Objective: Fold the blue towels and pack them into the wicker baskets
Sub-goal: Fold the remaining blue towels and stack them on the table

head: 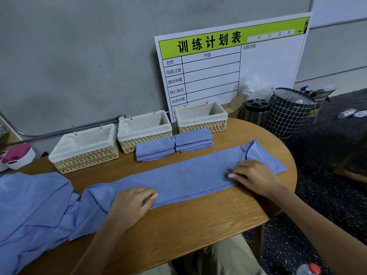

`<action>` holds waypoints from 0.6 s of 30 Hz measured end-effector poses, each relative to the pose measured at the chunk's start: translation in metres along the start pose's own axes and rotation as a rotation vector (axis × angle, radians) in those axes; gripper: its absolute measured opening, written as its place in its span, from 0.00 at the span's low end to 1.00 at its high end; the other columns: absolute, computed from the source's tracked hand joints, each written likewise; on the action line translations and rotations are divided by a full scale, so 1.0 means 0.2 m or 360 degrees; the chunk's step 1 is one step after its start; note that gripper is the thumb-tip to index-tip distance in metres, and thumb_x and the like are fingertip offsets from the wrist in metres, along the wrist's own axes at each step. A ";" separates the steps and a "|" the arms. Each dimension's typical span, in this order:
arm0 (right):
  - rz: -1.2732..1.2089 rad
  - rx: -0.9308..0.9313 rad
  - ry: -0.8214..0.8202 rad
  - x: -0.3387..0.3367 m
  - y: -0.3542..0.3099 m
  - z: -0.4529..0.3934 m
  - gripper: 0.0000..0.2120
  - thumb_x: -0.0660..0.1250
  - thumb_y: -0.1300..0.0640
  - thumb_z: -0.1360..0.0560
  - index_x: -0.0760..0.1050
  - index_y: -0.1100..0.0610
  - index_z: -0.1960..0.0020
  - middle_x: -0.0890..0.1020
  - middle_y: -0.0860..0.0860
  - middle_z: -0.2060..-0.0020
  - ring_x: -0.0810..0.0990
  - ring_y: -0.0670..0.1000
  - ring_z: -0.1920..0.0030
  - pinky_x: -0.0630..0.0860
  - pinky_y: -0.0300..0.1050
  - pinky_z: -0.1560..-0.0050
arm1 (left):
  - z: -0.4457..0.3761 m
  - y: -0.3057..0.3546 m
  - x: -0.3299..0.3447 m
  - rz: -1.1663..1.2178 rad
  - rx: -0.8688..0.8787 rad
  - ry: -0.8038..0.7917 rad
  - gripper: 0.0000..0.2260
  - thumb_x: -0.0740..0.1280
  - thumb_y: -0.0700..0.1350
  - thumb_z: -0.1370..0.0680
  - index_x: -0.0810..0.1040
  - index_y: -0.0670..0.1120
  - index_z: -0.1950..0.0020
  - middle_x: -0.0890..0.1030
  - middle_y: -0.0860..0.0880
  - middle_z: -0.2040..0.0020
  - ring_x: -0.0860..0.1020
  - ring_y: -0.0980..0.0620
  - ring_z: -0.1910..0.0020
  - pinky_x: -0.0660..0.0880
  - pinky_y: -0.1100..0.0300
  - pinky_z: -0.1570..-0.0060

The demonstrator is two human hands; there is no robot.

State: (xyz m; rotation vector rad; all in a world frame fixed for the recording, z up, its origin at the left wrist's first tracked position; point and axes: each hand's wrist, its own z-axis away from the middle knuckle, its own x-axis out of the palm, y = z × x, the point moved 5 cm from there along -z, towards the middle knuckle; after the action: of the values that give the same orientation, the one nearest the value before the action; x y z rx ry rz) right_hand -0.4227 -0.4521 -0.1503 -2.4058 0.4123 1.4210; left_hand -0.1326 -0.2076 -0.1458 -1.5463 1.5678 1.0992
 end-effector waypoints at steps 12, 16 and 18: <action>-0.0029 0.0665 -0.0425 0.20 0.03 -0.05 0.32 0.46 0.33 0.21 0.63 0.46 0.24 0.61 0.50 0.23 0.57 0.56 0.23 0.58 0.56 0.27 | -0.26 0.25 0.36 -0.0031 -0.0410 -0.0824 0.40 0.35 0.78 0.32 0.42 0.66 0.20 0.35 0.62 0.20 0.34 0.51 0.20 0.35 0.36 0.25; 0.0042 0.0860 -0.0497 0.15 0.12 0.02 0.32 0.48 0.31 0.21 0.54 0.42 0.21 0.52 0.46 0.20 0.53 0.55 0.21 0.55 0.60 0.27 | -0.27 0.25 0.36 -0.0030 -0.0403 -0.0797 0.50 0.28 0.82 0.40 0.43 0.66 0.20 0.36 0.62 0.20 0.35 0.50 0.20 0.37 0.34 0.26; 0.0061 0.0918 -0.0489 0.13 0.17 0.07 0.35 0.45 0.28 0.23 0.54 0.42 0.21 0.51 0.47 0.20 0.52 0.55 0.21 0.53 0.61 0.26 | -0.29 0.25 0.34 -0.0023 -0.0420 -0.0794 0.52 0.30 0.83 0.41 0.46 0.66 0.20 0.39 0.61 0.19 0.38 0.50 0.19 0.41 0.34 0.25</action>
State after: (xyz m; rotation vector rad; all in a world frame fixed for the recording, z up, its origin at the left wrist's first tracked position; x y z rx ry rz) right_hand -0.4356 -0.4788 -0.1837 -1.7053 0.6811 1.4154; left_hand -0.1821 -0.2912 -0.1776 -1.3014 1.1050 1.5879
